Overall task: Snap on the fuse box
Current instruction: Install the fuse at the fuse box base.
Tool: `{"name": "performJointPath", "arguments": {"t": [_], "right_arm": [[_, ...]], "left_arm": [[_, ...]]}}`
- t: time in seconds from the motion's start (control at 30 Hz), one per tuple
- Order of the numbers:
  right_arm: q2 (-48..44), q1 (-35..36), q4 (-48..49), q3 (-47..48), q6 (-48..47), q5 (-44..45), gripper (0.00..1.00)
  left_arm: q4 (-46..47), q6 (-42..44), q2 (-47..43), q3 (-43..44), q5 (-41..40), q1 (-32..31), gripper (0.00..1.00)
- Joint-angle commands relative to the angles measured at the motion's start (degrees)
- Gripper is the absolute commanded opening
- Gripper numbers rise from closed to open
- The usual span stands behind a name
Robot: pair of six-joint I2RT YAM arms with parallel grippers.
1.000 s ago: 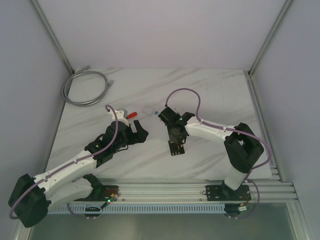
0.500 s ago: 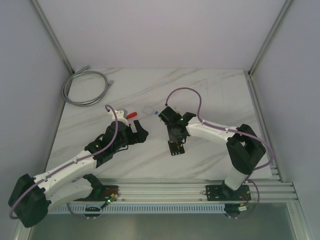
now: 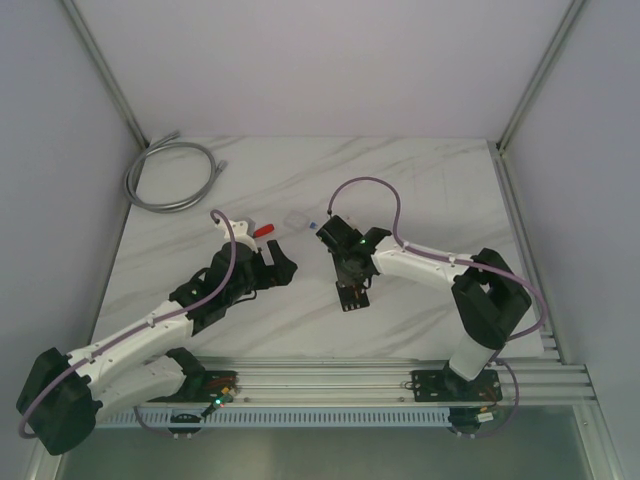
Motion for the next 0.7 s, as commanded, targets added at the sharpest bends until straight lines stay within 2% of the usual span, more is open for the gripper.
{"name": "performJointPath", "arguments": {"t": [0.0,0.67], "right_arm": [[0.11,0.55,0.96,-1.10,-1.43,0.41,0.00],[0.49,0.78,0.91,-1.32,-1.98,2.28,0.00]], "left_arm": [[-0.31,-0.16,0.02,0.43,0.59,0.27,1.00],[-0.31,-0.05,0.11,0.70,0.59,0.22,1.00]]}}
